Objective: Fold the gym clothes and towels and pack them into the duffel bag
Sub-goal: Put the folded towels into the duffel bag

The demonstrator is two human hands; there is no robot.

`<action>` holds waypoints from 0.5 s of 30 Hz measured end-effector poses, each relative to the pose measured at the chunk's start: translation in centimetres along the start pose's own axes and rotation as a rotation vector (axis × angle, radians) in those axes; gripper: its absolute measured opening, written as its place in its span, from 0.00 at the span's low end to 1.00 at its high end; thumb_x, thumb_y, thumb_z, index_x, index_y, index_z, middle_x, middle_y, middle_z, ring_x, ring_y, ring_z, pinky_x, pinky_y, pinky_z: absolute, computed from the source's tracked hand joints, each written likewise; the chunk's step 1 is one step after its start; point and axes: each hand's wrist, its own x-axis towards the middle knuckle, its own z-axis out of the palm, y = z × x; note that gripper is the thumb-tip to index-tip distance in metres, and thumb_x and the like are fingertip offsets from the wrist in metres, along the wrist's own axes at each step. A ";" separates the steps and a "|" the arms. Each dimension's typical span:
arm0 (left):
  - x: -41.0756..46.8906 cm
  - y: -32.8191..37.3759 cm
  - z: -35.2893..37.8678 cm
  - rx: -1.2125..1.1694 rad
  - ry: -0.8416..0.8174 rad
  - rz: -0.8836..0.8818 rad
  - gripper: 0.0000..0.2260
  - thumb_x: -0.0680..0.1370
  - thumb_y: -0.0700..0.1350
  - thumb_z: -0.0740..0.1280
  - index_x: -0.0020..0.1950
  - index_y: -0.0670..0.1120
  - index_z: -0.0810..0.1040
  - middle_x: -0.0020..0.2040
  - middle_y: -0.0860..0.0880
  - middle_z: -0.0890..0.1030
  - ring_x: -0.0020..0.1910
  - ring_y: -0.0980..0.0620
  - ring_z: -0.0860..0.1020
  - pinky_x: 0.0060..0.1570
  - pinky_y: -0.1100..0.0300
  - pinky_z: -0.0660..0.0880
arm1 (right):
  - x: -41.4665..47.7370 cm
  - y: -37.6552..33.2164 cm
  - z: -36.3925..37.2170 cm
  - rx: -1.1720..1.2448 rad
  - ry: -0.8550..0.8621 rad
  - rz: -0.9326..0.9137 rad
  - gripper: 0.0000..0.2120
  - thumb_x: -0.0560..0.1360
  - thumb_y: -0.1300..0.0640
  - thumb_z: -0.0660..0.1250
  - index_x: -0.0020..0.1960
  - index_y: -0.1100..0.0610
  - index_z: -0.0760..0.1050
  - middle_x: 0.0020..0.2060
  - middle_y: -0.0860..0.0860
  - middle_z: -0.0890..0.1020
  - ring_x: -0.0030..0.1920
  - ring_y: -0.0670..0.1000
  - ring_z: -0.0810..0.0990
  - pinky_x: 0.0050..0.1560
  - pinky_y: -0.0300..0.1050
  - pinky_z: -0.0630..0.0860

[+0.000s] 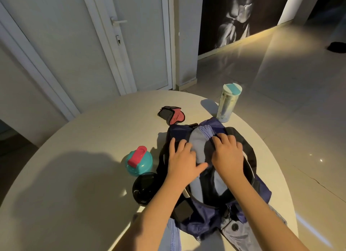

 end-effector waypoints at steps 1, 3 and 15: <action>0.0 0.6 0.2 0.036 -0.030 0.000 0.33 0.69 0.69 0.52 0.46 0.46 0.84 0.55 0.47 0.79 0.62 0.45 0.72 0.69 0.42 0.52 | -0.1 0.3 -0.1 -0.022 -0.007 0.016 0.20 0.56 0.69 0.74 0.48 0.63 0.81 0.47 0.60 0.82 0.44 0.62 0.79 0.40 0.52 0.75; 0.2 1.7 0.2 0.124 -0.154 -0.023 0.39 0.69 0.73 0.50 0.58 0.43 0.80 0.66 0.43 0.73 0.70 0.42 0.64 0.70 0.37 0.44 | -0.1 0.9 -0.2 -0.031 -0.024 0.061 0.20 0.58 0.69 0.74 0.50 0.62 0.81 0.48 0.59 0.83 0.46 0.63 0.79 0.43 0.54 0.75; 1.9 4.7 1.4 0.283 -0.293 -0.131 0.06 0.67 0.43 0.74 0.43 0.48 0.82 0.46 0.46 0.81 0.62 0.45 0.73 0.70 0.32 0.47 | 0.2 5.1 -0.4 0.093 -0.046 0.176 0.06 0.74 0.59 0.69 0.47 0.60 0.82 0.33 0.59 0.83 0.33 0.63 0.79 0.33 0.45 0.65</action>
